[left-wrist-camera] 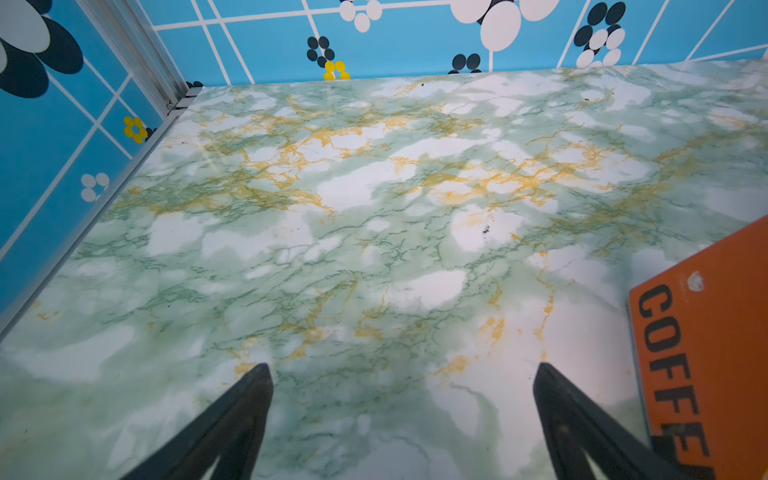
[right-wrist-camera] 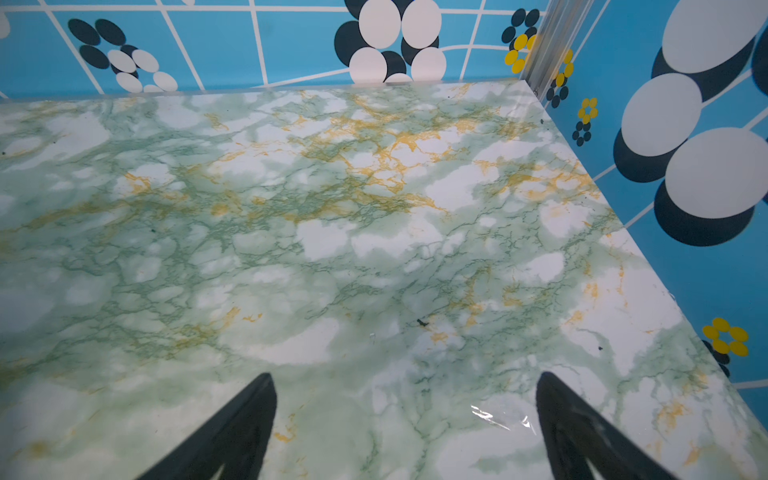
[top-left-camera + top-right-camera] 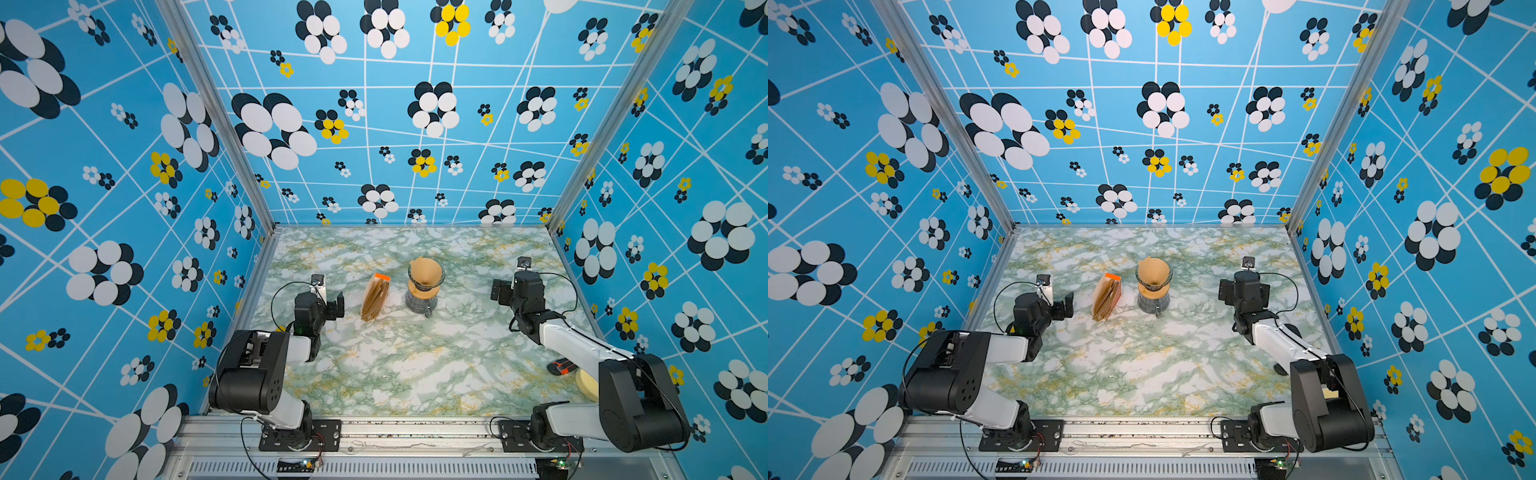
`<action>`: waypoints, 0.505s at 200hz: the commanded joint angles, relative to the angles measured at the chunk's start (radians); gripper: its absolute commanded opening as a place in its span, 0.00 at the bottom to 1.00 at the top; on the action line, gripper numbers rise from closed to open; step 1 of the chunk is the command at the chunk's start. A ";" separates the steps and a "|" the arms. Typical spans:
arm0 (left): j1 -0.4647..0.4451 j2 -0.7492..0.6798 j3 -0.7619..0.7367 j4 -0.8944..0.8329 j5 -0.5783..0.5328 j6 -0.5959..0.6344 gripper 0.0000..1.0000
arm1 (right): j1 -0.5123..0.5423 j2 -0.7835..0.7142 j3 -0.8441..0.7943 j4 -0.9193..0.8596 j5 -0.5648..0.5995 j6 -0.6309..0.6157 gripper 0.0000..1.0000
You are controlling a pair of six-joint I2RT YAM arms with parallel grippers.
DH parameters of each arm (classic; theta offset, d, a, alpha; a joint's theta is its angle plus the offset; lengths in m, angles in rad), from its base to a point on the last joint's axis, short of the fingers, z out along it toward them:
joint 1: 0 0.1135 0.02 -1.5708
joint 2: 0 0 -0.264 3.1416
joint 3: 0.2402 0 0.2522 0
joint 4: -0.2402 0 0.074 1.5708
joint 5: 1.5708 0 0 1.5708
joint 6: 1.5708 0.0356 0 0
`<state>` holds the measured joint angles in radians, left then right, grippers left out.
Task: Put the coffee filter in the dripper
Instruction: 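Release the filter and lift both grippers away from the dripper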
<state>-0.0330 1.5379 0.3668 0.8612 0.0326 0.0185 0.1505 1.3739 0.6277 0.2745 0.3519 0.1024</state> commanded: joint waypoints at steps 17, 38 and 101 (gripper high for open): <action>0.038 0.001 0.025 0.022 0.043 -0.026 0.99 | -0.026 0.041 -0.022 0.124 -0.015 -0.051 0.99; 0.035 0.004 0.025 0.025 0.038 -0.025 0.99 | -0.074 0.055 -0.068 0.227 -0.021 -0.067 0.99; 0.025 0.004 0.025 0.025 0.018 -0.017 0.99 | -0.143 0.104 -0.204 0.509 -0.163 -0.042 0.99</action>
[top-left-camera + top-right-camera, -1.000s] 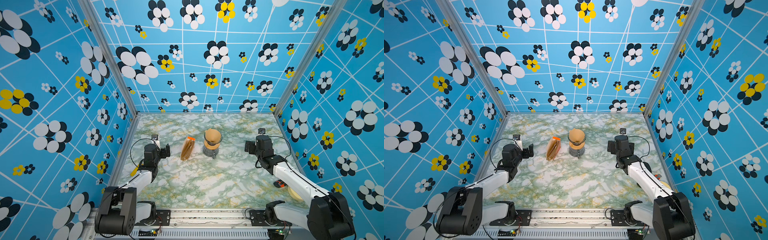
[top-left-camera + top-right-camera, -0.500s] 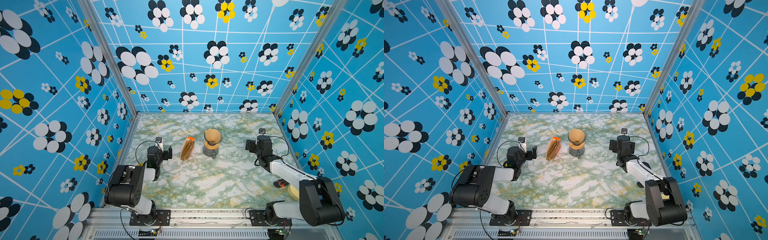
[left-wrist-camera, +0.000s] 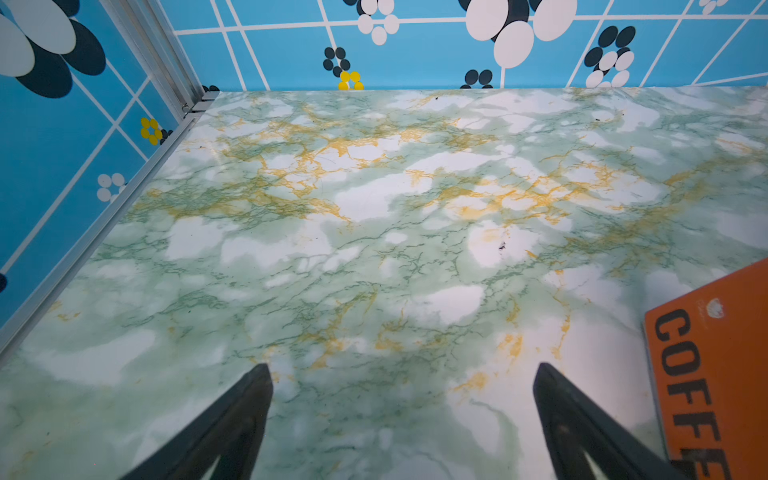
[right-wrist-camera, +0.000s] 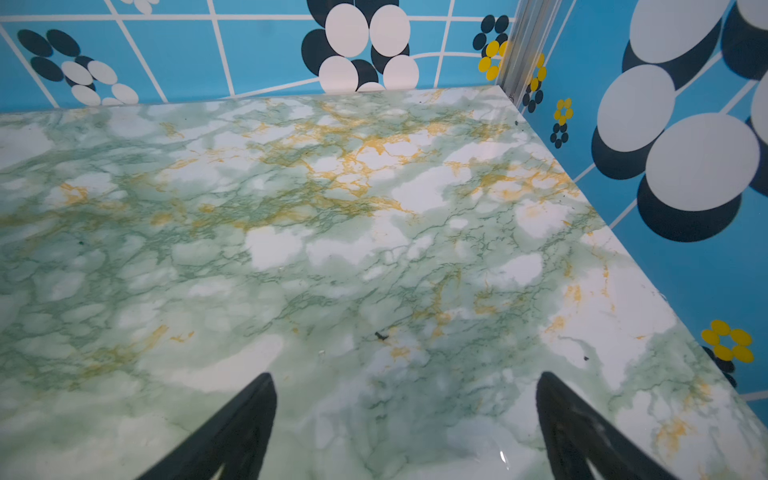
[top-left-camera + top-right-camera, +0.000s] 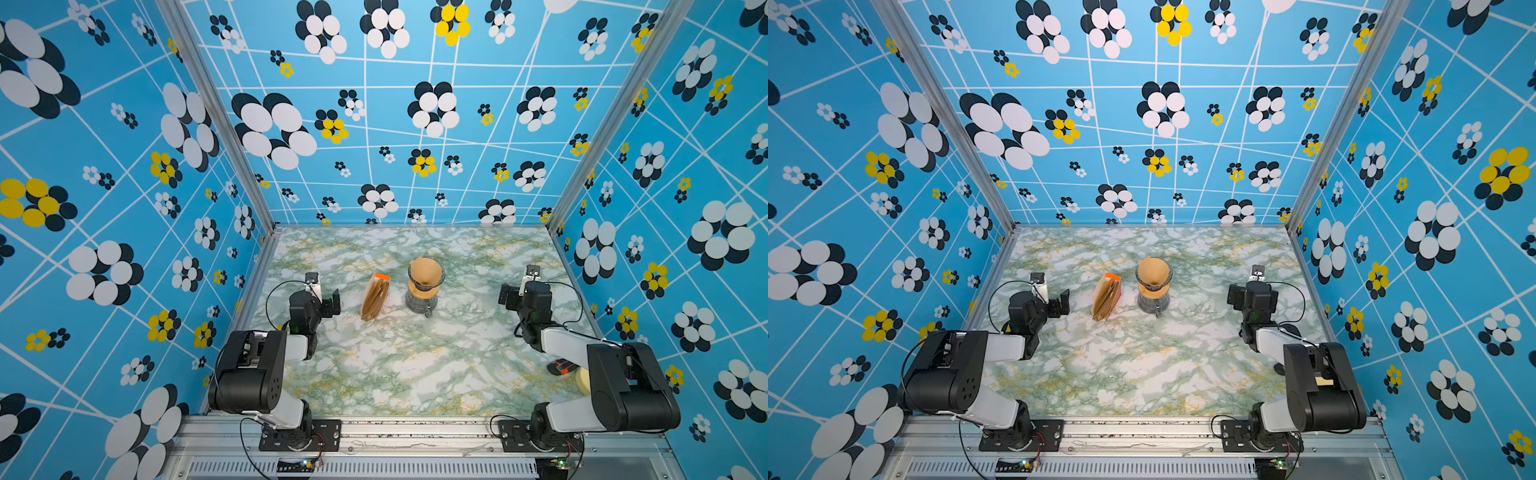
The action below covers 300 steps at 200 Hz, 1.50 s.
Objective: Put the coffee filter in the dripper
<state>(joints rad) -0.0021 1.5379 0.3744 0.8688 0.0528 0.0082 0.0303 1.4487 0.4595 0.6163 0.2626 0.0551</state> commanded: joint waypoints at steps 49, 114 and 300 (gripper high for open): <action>-0.007 0.004 0.016 0.019 -0.004 -0.007 0.99 | -0.031 0.097 -0.074 0.292 -0.146 -0.008 0.99; -0.007 0.004 0.016 0.018 -0.005 -0.007 0.99 | -0.036 0.096 -0.073 0.281 -0.158 -0.015 0.99; -0.009 0.004 0.016 0.020 -0.009 -0.005 0.99 | -0.033 0.100 -0.111 0.365 -0.096 0.004 0.99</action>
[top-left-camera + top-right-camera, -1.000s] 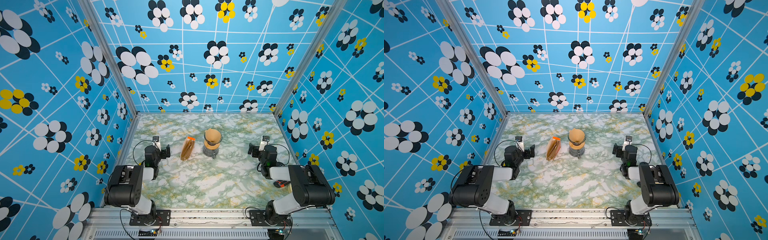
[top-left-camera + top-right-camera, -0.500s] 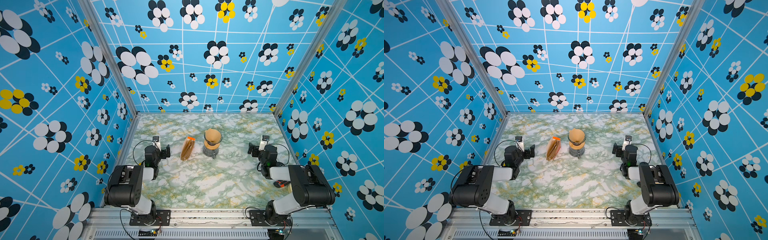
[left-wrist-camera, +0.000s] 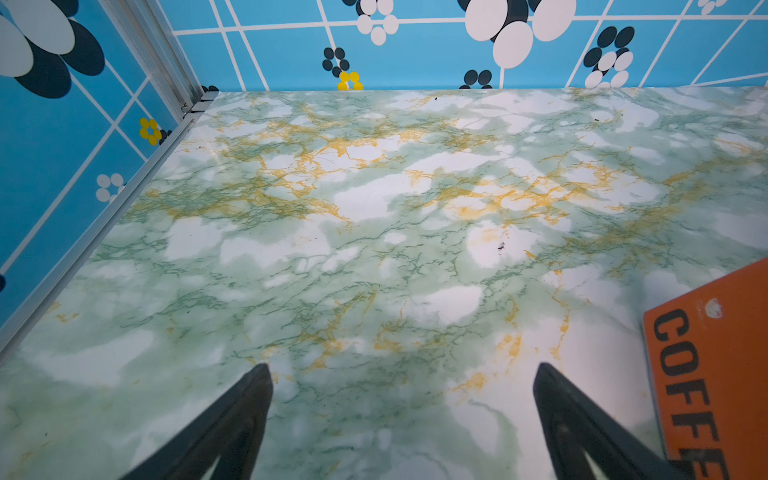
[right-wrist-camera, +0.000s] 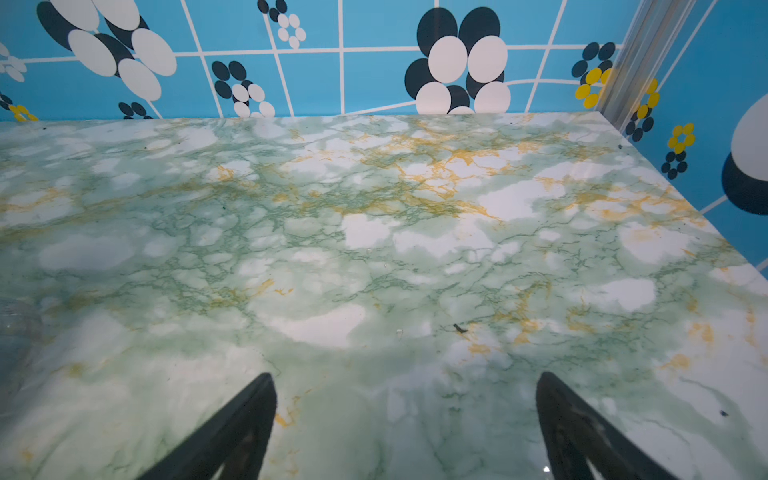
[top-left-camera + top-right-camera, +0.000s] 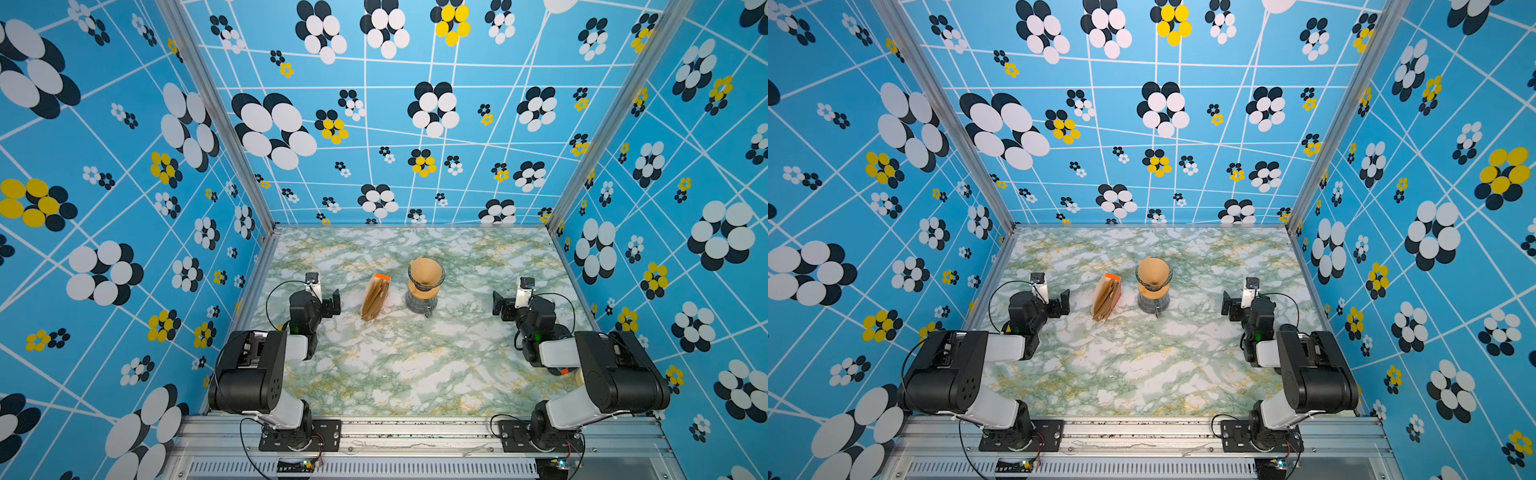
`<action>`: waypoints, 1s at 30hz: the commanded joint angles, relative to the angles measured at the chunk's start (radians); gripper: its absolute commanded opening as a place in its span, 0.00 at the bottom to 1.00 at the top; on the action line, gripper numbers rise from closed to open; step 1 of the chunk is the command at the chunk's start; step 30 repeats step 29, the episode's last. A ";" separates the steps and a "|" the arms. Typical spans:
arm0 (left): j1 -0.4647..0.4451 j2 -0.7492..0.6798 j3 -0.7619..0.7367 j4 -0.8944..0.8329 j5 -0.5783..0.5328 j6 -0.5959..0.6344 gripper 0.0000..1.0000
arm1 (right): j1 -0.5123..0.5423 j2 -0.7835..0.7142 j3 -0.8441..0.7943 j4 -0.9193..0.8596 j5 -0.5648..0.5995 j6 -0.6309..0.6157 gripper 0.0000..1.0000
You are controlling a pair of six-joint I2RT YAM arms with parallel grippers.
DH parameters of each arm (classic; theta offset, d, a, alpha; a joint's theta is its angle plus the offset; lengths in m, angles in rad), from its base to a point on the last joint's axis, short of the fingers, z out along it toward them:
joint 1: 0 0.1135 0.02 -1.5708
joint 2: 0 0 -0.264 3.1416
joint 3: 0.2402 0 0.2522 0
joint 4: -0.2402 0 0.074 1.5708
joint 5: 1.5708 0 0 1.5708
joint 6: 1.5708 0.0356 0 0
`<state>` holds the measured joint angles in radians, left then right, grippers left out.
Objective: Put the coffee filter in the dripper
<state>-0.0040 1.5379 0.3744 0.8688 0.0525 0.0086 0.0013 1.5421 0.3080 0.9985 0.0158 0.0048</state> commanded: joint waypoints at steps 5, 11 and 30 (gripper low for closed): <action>-0.008 0.004 0.015 0.021 -0.009 -0.006 0.99 | -0.004 0.001 0.069 -0.084 0.119 0.046 0.99; -0.008 0.004 0.016 0.018 -0.009 -0.005 0.99 | -0.003 0.003 0.079 -0.100 0.047 0.016 0.99; -0.006 0.004 0.018 0.017 -0.003 -0.007 0.99 | -0.004 0.002 0.079 -0.100 0.047 0.017 0.99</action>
